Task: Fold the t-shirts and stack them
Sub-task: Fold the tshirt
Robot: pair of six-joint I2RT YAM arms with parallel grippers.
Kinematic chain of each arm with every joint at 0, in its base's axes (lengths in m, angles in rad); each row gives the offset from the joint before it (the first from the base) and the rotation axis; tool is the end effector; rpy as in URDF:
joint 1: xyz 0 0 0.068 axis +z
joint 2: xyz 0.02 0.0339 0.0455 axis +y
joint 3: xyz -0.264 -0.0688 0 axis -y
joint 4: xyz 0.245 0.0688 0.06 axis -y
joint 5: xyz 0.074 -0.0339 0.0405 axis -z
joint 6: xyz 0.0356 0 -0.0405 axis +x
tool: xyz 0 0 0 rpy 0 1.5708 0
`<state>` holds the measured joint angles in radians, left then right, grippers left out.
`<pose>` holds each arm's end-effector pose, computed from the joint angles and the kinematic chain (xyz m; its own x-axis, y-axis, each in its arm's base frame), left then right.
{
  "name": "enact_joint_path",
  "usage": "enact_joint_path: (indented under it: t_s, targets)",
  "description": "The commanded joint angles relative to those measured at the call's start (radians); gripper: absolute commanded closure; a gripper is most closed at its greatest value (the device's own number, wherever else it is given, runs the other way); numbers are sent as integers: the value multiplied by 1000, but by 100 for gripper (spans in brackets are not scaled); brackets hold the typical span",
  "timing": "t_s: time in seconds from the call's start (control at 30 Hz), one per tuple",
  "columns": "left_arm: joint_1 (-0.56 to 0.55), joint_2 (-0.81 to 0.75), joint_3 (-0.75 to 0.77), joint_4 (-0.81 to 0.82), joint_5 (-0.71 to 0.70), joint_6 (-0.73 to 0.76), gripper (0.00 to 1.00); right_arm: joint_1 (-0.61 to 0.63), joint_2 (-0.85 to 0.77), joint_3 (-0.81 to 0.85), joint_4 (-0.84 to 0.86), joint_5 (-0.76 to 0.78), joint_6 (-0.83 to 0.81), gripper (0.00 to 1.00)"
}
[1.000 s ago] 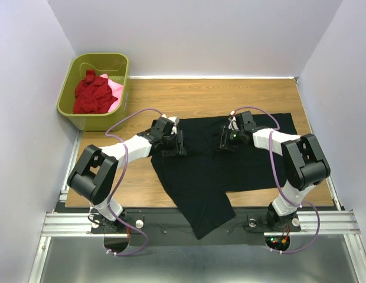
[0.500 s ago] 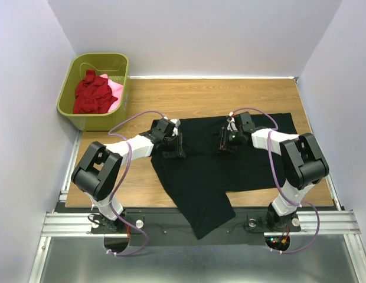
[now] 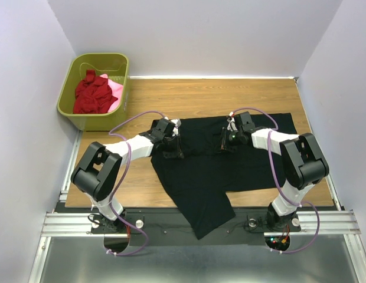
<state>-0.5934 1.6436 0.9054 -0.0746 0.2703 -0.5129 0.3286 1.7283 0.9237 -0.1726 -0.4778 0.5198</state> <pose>0.2726 -0.1954 0.1777 -0.8637 0.0122 -0.5039 0.3067 0.8060 -0.5063 0.3105 0.1232 0.1518 -0.9442 0.1441 -0.2961 -0.0703 0.7903 0.6087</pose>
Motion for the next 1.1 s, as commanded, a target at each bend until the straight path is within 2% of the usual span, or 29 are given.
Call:
enact_joint_path:
  t_s: [0.0,0.13,0.27,0.47,0.8,1.0,1.07]
  targets:
    - [4,-77,23,-17,46,-9,85,7,-62,52,-14,19,-20,96]
    - [1,-90,20,-13,157,-50,85,6,-75,79,-79,71,-52,98]
    - [-5,-108,6,-14,211,-98,85,7,-88,107,-165,111,-92,99]
    - [-25,-140,-36,-5,236,-174,85,7,-92,150,-255,172,-133,99]
    - [-36,-99,-62,-10,276,-190,85,6,-35,199,-386,188,-211,99]
    - [-36,-71,-68,-20,279,-180,82,7,8,195,-396,157,-231,92]
    - [-37,-73,-79,-21,280,-177,78,7,20,196,-400,151,-237,85]
